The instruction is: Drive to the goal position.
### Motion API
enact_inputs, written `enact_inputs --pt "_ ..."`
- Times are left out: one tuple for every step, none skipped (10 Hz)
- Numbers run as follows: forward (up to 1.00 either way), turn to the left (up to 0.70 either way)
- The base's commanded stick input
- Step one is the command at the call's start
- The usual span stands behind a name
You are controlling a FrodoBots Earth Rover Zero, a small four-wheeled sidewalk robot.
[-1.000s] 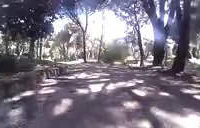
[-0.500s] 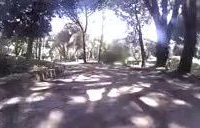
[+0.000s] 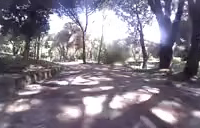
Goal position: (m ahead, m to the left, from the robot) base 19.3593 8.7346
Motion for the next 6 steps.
enact_inputs --pt "0.85 0.00" --pt "0.85 0.00" --pt "0.85 0.00" --pt "0.85 0.00" --pt "0.85 0.00" --pt "0.85 0.00"
